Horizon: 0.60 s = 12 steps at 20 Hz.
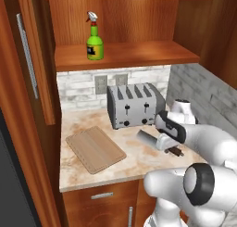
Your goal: Move the cutting board and knife to the sink. Then move spray from the cabinet to the counter.
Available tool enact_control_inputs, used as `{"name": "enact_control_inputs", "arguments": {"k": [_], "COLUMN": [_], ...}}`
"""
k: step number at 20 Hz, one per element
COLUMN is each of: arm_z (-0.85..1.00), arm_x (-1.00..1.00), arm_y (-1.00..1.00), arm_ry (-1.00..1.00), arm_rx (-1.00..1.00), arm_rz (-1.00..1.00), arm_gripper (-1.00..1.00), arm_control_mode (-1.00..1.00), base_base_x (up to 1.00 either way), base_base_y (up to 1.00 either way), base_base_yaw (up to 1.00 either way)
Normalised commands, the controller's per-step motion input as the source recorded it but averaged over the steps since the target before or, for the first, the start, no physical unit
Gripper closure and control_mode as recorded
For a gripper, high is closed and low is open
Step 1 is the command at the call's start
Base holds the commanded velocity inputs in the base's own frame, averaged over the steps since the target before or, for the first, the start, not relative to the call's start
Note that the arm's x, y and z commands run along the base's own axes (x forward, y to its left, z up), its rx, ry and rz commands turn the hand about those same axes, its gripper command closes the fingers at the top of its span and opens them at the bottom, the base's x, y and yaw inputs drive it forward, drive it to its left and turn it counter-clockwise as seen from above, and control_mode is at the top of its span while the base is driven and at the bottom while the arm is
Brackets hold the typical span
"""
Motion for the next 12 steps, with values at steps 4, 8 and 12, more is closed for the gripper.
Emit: {"name": "enact_control_inputs", "arguments": {"k": [4,8,12], "arm_z": [0.64,0.67,0.71], "arm_x": [-0.40,-0.43,-0.34], "arm_y": [0.31,0.20,0.03], "arm_ry": [-0.10,-0.13,-0.08], "arm_rx": [-0.01,0.00,0.00], "arm_rz": [0.04,0.02,0.02], "arm_gripper": [1.00,1.00,1.00], "arm_control_mode": [-1.00,-1.00,-1.00], "base_base_x": [0.00,0.00,0.00], "base_base_y": [0.00,0.00,0.00], "base_base_yaw": [0.00,0.00,0.00]}}
